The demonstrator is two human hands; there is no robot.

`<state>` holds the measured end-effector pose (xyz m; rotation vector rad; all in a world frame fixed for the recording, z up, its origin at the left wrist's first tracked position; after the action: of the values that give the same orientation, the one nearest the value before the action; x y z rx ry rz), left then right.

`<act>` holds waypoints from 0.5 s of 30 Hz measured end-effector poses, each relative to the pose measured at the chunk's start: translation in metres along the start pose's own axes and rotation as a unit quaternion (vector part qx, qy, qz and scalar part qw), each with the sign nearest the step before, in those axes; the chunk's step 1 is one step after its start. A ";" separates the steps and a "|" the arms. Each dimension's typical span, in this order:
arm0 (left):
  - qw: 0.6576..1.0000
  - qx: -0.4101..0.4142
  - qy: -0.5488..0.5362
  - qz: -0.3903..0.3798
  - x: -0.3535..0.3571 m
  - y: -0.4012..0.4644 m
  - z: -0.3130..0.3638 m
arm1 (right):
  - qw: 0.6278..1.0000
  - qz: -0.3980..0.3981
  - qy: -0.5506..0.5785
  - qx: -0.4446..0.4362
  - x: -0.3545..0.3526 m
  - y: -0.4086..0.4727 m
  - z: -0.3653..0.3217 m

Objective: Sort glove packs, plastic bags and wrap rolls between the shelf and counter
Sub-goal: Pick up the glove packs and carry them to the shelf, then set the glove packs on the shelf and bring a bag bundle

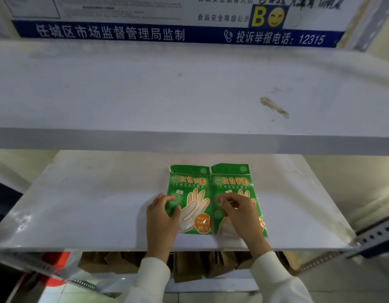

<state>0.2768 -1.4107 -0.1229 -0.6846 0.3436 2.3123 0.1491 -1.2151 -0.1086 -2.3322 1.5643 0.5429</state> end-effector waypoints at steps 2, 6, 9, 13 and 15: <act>0.998 0.041 0.027 0.024 -0.006 -0.007 0.009 | 1.000 0.022 0.017 -0.001 -0.010 -0.009 0.002; 0.987 0.148 -0.020 0.054 -0.012 -0.027 0.031 | 0.994 0.057 0.089 0.013 -0.031 -0.038 0.014; 0.980 0.173 -0.092 0.035 -0.006 -0.049 0.042 | 0.989 0.079 0.120 0.023 -0.048 -0.067 0.030; 0.974 0.155 -0.156 -0.048 0.024 -0.080 0.051 | 0.979 0.129 0.148 0.049 -0.074 -0.107 0.057; 0.972 0.146 -0.163 -0.081 0.042 -0.098 0.054 | 0.978 0.147 0.139 0.055 -0.090 -0.125 0.067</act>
<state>0.2974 -1.2945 -0.1073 -0.1757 0.4443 2.1142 0.2238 -1.0658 -0.1250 -2.1794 2.0290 0.1877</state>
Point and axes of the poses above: each hand's wrist, its own y-axis towards the middle knuckle, its own x-axis out of the palm, z = x × y, the point moved 4 cm from there along y, towards the middle knuckle, and after that the axes turned 1 degree about -z, right-handed, at the moved point
